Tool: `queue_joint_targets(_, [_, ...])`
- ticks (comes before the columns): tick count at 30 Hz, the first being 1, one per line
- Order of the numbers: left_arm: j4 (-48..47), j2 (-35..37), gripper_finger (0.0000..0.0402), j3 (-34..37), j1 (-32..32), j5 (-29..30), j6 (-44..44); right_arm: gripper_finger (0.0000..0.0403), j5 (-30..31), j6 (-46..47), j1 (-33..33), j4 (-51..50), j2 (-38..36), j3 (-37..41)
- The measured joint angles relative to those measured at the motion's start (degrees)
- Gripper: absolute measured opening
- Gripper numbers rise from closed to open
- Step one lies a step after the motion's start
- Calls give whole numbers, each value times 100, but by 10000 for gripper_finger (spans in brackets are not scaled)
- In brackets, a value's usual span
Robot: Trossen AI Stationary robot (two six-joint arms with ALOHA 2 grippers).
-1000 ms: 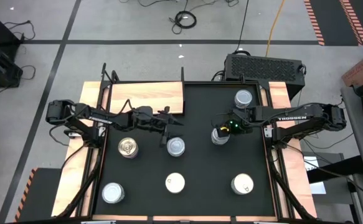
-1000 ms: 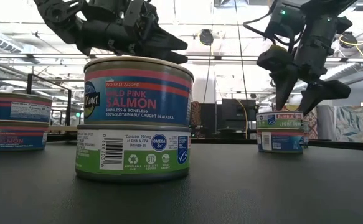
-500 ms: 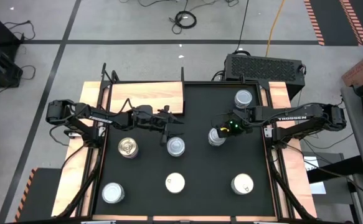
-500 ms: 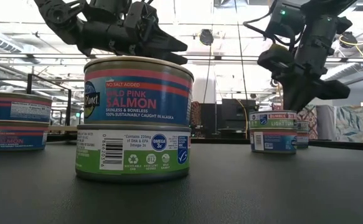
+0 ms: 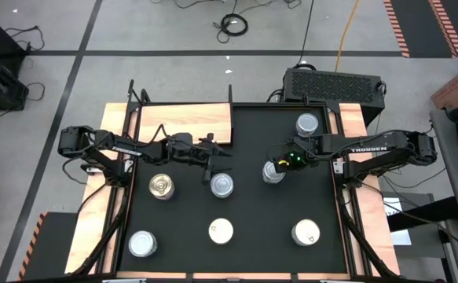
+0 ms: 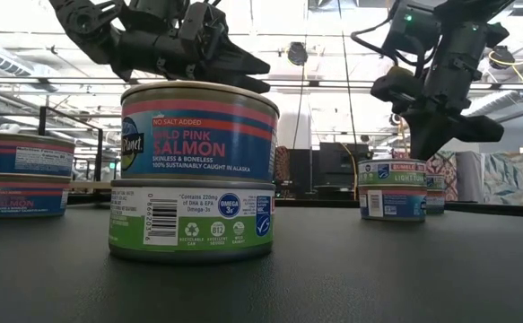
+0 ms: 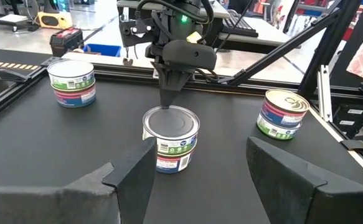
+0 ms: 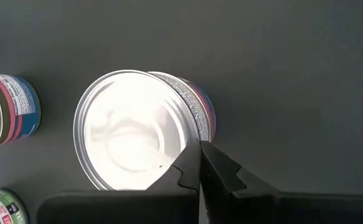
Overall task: Stack canned seafood by type on shelf
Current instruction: Remove the green and white tuna can from the blue and pink tuna can on the table
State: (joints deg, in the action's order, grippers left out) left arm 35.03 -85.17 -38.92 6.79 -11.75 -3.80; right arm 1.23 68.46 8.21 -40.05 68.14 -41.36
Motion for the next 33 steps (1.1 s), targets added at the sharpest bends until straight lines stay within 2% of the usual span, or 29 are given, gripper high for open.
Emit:
queue_joint_targets(20, [-49,-4,247,0,-56,0,-156,0,-28,-19,4,389,-300,0])
queue_joint_targets(29, [-50,-488,247,-2,-17,-2,-762,0,52,-62,4,310,-298,0])
queue_joint_targets(33, [44,-674,247,-2,-2,-2,-770,0,62,-416,4,306,-298,0])
